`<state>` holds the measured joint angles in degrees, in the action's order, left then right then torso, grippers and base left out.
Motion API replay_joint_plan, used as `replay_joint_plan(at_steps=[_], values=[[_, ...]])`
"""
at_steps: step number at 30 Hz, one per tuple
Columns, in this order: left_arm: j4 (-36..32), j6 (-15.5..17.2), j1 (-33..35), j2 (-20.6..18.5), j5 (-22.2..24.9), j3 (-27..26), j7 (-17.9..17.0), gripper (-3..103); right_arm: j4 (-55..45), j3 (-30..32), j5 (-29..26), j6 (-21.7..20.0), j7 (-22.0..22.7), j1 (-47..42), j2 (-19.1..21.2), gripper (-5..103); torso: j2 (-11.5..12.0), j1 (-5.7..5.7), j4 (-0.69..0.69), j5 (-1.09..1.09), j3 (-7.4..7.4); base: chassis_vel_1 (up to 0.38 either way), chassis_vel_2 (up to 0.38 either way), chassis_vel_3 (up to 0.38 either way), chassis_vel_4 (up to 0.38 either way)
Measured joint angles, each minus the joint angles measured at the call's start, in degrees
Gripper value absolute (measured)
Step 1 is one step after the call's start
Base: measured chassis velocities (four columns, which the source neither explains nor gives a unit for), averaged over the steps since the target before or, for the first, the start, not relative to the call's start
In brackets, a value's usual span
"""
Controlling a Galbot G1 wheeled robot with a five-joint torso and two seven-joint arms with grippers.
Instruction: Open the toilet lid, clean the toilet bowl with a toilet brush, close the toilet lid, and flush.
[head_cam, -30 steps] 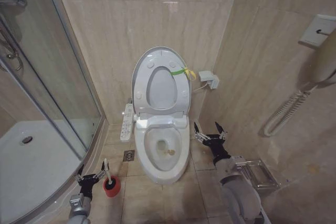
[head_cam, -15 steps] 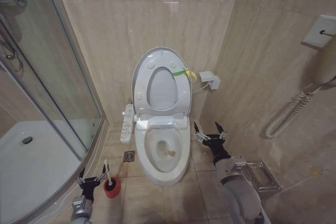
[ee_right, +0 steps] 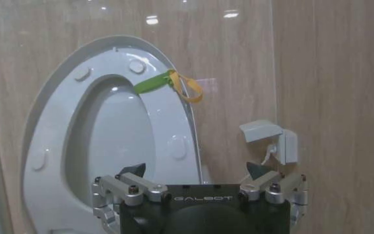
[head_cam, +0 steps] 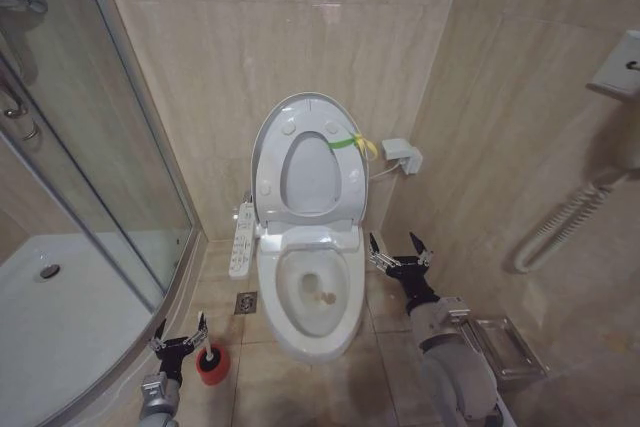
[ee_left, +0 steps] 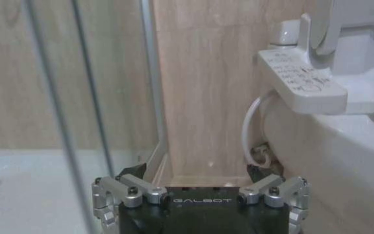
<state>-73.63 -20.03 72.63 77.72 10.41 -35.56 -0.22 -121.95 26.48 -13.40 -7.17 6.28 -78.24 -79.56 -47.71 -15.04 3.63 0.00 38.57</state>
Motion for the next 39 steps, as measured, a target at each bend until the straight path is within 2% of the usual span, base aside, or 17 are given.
replay_joint_plan(at_steps=[4, 7, 16, 35, 36, 39], values=[[1.3, -1.79, -0.89, 0.36, 0.05, 1.13, 2.24, 100, 0.0, 0.0, 0.0, 0.0, 0.0, 0.02, 0.0, 100, 0.01, -0.05, 0.03, 0.0, 0.01, -0.107, 0.098, 0.087, -0.118], [1.78, -2.03, -0.88, 0.95, 0.05, 1.9, 2.55, 100, 0.0, 0.0, 0.0, 0.0, 0.0, 0.01, 0.0, 100, 0.01, -0.02, 0.01, 0.0, 0.01, -0.041, 0.04, 0.028, -0.022], [3.09, -1.04, 0.36, 2.54, -1.76, 2.68, 0.78, 100, 0.0, 0.0, 0.0, 0.0, 0.0, -0.01, 0.0, 100, -0.01, 0.04, 0.01, 0.0, -0.01, 0.016, -0.016, -0.012, 0.022], [8.64, -1.67, -2.17, 1.57, -1.86, 1.72, 0.65, 99, 0.0, 0.0, 0.0, 0.0, 0.0, 0.01, 0.0, 100, 0.0, 0.01, 0.01, -0.01, -0.01, 0.0, 0.0, 0.0, 0.0], [8.79, -1.68, -2.26, 1.57, -1.83, 1.68, 0.72, 84, 0.0, 0.0, 0.0, 0.0, 0.0, 0.0, 0.0, 100, 0.0, 0.01, 0.01, -0.01, -0.01, 0.0, 0.0, 0.0, 0.0], [9.16, -1.78, -2.5, 1.56, -1.78, 1.54, 1.09, 84, 0.0, 0.0, 0.0, 0.0, 0.0, 0.01, 0.0, 100, 0.0, 0.01, 0.01, -0.01, -0.01, 0.0, 0.0, 0.0, 0.0]])
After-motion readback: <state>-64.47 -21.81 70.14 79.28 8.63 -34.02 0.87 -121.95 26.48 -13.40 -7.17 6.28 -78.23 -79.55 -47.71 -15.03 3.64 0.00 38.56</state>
